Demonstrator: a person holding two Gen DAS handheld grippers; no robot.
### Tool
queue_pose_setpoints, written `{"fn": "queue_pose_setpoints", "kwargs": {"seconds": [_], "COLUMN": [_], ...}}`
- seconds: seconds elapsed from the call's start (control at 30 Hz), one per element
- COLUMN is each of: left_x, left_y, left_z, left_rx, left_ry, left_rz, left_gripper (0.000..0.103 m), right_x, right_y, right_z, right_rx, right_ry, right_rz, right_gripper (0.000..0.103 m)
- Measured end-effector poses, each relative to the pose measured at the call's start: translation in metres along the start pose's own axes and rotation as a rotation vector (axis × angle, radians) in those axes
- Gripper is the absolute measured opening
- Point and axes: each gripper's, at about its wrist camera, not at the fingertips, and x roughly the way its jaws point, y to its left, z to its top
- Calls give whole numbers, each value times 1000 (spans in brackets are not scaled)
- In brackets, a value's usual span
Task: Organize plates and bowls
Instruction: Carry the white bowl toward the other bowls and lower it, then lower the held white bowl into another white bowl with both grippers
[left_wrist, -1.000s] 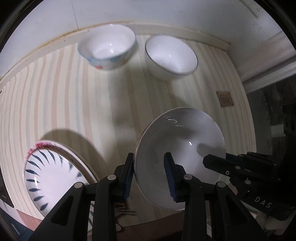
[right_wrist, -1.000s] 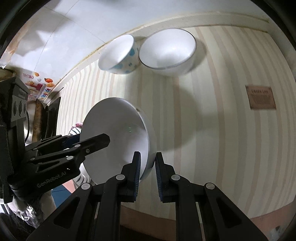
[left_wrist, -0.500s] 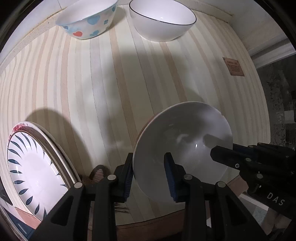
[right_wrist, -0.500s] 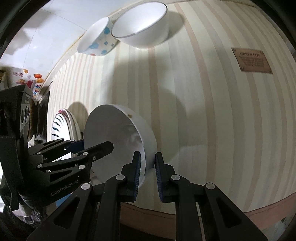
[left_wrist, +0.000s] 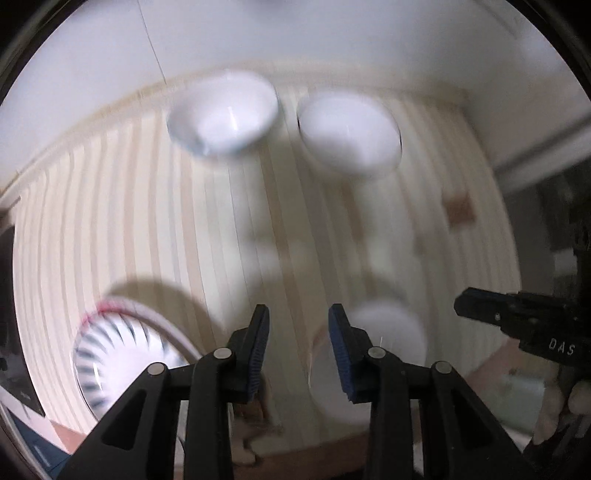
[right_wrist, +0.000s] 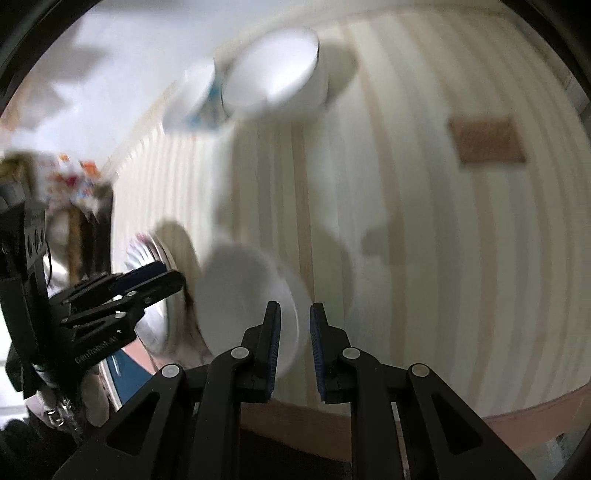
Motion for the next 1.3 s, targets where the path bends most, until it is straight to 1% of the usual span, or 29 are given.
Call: {"fn": "queue_pose_setpoints", "kwargs": {"seconds": [0.03, 0.1, 0.17, 0.2, 0.3, 0.37, 0.47, 0.53, 0.73, 0.8, 0.83, 0.87, 0.9, 1.0, 1.03, 1.13, 1.3], "left_x": [0, 6, 17, 22, 40, 53, 73, 83, 101, 104, 105, 105, 106, 105, 105, 104, 98], "left_y": [2, 8, 11, 12, 11, 9, 5, 2, -14, -19, -20, -21, -22, -21, -20, -18, -19], "left_z": [13, 36, 63, 70, 94, 108, 119, 122, 131, 132, 133, 133, 134, 136, 136, 137, 135], "left_rx": [-13, -46, -80, -89, -99, -104, -105, -104, -72, -59, -54, -51, -47, -45, -43, -47, -37], "left_ry": [-9, -12, -3, 0, 15, 30, 61, 78, 95, 90, 85, 80, 77, 75, 74, 71, 55], "left_rz": [-3, -22, -52, -61, -72, -63, -49, -47, -33, -11, -9, -4, -1, -3, -2, -2, -3], "left_gripper": [35, 35, 35, 35, 35, 35, 35, 35, 35, 35, 34, 31, 30, 26, 25, 23, 23], "right_x": [-9, -19, -26, -26, -19, -8, 5, 15, 38, 44, 47, 51, 53, 62, 64, 69, 72], "right_y": [0, 0, -2, -3, -8, -12, -14, -16, -21, -25, -26, -28, -29, -30, -30, -28, -20], "right_z": [12, 34, 61, 78, 112, 136, 154, 165, 184, 186, 186, 188, 188, 189, 189, 189, 186], "right_rx": [0, 9, 16, 29, 63, 82, 91, 95, 100, 106, 107, 109, 111, 110, 109, 100, 83], "right_ry": [-28, -64, -104, -125, -150, -155, -151, -144, -111, -104, -100, -93, -89, -80, -79, -84, -92], "right_rz": [5, 6, 9, 16, 37, 23, 24, 5, -29, -42, -45, -49, -50, -54, -47, -61, -82], "right_gripper": [30, 41, 42, 42, 42, 42, 42, 42, 42, 41, 41, 40, 37, 20, 17, 16, 15]}}
